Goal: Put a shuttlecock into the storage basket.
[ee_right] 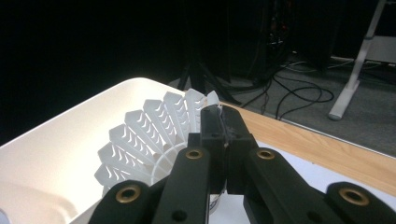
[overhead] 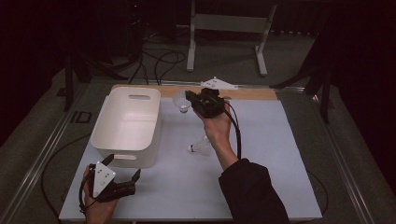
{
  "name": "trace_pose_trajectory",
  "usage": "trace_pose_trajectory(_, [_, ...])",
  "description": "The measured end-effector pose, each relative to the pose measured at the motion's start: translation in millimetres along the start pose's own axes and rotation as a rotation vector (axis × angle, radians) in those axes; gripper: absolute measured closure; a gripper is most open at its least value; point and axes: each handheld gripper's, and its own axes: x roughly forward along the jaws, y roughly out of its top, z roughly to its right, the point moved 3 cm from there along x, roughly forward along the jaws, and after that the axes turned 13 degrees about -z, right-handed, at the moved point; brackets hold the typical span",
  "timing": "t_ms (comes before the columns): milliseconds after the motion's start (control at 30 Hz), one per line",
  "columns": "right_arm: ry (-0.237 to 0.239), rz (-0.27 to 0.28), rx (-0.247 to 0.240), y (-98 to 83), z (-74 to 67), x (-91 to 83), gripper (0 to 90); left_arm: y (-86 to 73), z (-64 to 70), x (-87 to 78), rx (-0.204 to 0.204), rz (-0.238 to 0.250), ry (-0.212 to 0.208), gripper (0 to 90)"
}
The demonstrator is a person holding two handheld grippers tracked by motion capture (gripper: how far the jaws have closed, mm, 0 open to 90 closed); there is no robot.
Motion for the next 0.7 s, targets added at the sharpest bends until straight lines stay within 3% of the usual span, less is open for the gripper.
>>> trace_pose_trajectory(700, [0.016, 0.000, -0.011, 2.0, -6.0, 10.2, 89.9, 0.2, 0.5, 0.5, 0.006, -0.003, 0.000, 1.6])
